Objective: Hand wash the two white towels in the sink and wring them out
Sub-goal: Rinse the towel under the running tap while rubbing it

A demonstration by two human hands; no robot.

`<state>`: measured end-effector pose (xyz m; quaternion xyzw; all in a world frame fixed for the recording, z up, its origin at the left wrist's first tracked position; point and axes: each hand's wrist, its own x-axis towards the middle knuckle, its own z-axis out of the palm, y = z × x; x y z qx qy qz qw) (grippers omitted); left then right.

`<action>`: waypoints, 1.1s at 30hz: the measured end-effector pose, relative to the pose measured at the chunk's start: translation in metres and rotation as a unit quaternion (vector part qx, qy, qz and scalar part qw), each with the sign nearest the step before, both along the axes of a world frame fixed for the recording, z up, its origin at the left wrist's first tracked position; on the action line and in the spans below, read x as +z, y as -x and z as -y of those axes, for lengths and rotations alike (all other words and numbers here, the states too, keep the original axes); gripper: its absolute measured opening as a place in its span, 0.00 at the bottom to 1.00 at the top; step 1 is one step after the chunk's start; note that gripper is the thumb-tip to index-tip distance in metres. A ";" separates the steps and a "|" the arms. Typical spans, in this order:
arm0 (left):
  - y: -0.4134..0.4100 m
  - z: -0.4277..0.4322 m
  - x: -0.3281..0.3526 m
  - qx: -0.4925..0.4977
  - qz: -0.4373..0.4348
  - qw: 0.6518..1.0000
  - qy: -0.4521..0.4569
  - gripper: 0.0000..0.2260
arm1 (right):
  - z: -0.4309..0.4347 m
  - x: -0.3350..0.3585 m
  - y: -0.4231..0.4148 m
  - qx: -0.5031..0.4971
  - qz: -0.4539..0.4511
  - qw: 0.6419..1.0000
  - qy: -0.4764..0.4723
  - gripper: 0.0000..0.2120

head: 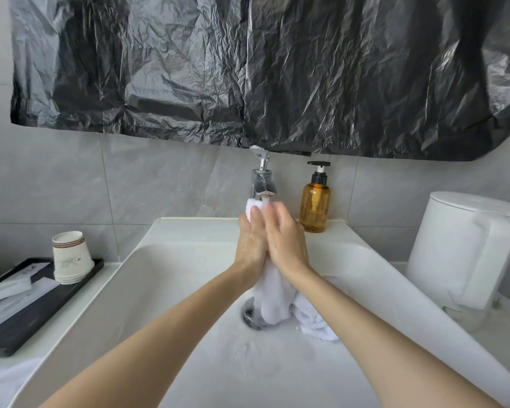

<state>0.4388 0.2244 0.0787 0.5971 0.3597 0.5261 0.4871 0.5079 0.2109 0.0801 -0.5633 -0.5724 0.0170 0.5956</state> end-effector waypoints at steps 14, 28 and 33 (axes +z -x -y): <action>0.022 -0.011 0.013 0.039 -0.215 0.974 -0.053 0.31 | 0.012 0.021 -0.029 -0.035 0.175 0.983 0.052 0.25; 0.057 -0.029 0.014 -0.200 -0.067 0.975 0.071 0.20 | 0.007 0.029 -0.064 0.045 -0.013 0.997 0.056 0.08; 0.039 -0.024 0.020 -0.164 0.069 0.978 0.106 0.18 | -0.005 0.013 -0.033 0.111 -0.058 0.984 0.124 0.07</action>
